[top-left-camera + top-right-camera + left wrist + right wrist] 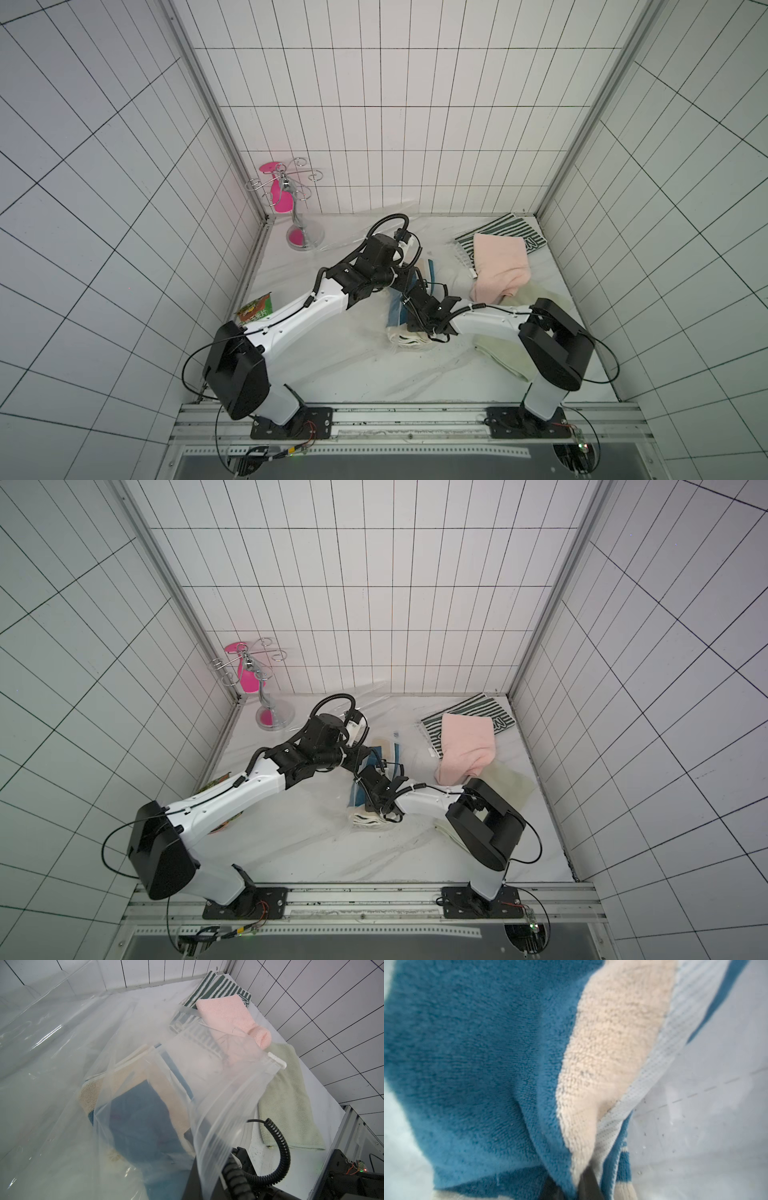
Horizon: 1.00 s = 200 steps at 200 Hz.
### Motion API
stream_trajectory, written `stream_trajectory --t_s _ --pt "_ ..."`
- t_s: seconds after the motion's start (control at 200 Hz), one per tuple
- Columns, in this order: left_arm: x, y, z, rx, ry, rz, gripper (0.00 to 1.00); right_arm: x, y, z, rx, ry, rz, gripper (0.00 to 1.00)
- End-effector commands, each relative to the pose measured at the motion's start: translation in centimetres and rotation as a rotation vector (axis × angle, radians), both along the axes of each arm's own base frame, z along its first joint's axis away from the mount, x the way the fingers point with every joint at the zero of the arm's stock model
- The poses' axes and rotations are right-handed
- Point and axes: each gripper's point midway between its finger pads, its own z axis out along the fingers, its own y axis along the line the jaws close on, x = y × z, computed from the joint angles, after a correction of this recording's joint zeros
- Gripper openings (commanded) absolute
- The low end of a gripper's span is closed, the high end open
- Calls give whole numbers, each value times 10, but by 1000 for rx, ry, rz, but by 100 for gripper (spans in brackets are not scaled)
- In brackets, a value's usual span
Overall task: Place the folded towel into the vacuum bag
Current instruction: Place the towel in the vacuum bag.
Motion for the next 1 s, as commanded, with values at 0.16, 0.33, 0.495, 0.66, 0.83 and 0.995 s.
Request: stream_trajectory --t_s 0.16,0.33,0.495,0.66,0.83,0.995 --pt "-35 -22 46 -80 -42 -163 0 -31 -8 10 -282 -81 544 0" --pt "-65 -40 41 -51 -16 -268 0 -39 17 33 -143 -267 645 0" --pt "-88 -50 41 -80 27 -352 0 -31 25 53 -129 -500 680 0" --pt "-92 -47 32 -50 38 -358 0 -15 3 38 -253 -379 553 1" --pt "-78 -36 38 -36 -18 -292 0 -40 -16 22 -253 -231 505 25" --pt "-58 -30 47 -61 -38 -215 0 -53 -28 23 -177 -142 439 47"
